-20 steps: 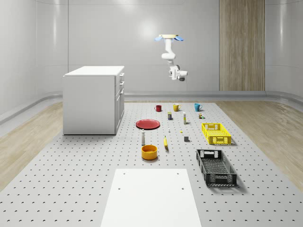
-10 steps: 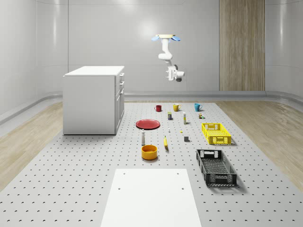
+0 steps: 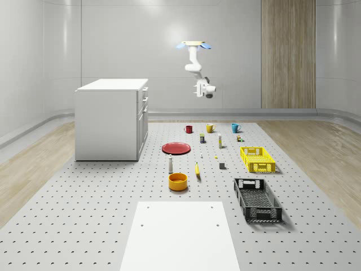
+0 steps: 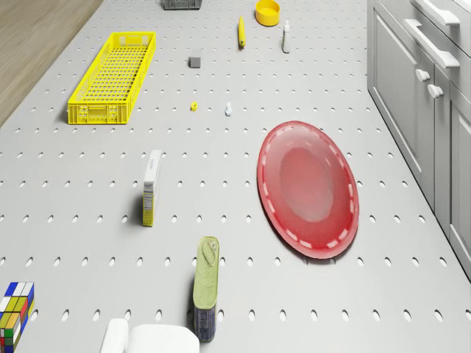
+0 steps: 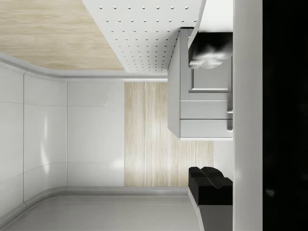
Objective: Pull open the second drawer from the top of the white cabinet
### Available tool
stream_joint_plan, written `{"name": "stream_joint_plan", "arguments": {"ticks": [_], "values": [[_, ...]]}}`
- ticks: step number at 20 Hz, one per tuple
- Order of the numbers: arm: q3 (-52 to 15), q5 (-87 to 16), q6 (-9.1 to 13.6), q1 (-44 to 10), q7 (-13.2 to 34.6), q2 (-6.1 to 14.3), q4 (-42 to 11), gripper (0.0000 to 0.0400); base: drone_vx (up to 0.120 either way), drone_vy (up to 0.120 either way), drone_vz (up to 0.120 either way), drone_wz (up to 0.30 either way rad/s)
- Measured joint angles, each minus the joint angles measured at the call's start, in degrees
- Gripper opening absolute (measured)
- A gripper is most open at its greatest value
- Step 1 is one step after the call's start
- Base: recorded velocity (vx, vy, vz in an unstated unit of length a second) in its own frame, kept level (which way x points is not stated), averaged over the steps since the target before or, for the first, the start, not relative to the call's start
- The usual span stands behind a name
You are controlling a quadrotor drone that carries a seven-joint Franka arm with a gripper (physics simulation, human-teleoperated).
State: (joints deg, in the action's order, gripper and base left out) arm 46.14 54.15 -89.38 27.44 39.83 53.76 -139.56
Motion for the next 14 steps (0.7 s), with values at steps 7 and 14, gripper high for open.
{"name": "stream_joint_plan", "arguments": {"ticks": [7,14], "values": [[0.8,-1.2,-1.7,1.9,1.0,1.7,-0.2,0.0300,0.120,-0.120,0.000,0.000],[1.4,-2.4,-3.2,3.5,2.0,3.3,-0.4,0.0300,0.120,-0.120,0.000,0.000]]}}
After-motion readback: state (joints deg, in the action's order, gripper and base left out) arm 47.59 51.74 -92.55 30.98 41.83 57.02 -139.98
